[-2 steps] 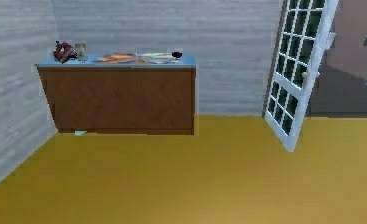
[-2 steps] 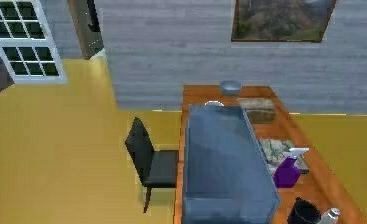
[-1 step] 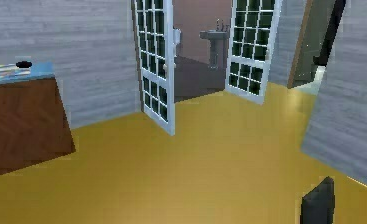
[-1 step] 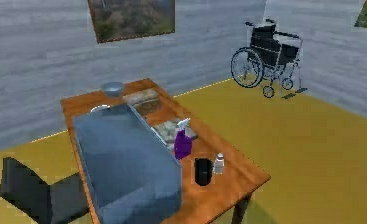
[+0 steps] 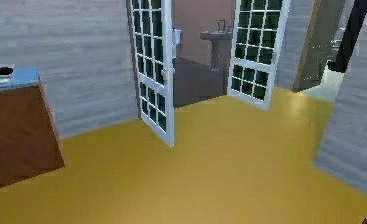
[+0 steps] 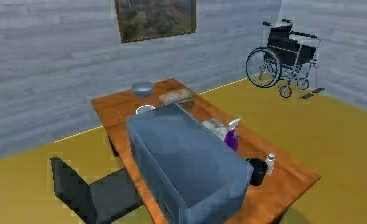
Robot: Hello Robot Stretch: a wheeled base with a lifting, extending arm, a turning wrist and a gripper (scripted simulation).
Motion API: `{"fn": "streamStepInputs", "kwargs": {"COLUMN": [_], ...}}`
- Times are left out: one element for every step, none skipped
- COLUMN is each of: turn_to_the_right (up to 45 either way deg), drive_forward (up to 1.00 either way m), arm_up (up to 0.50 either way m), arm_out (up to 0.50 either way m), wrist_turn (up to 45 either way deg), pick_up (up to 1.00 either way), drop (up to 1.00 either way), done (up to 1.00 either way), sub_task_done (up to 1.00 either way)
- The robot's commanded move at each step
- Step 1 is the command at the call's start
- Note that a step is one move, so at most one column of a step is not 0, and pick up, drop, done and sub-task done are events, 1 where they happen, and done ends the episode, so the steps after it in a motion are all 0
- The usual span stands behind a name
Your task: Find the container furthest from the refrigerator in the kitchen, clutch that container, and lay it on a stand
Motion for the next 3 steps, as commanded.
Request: {"fn": "streamStepInputs", "kwargs": {"turn_to_the_right": [24.0,0.0,33.0], "drive_forward": [0.0,0.7,0.0], "arm_up": [0.0,0.0,0.0], "arm_out": [0.0,0.0,0.0], "wrist_turn": [0.0,0.0,0.0], "pick_up": [0.0,0.0,0.0], "drop": [0.0,0.0,0.0], "done": [0.0,0.0,0.0], "sub_task_done": [0.0,0.0,0.0]}}
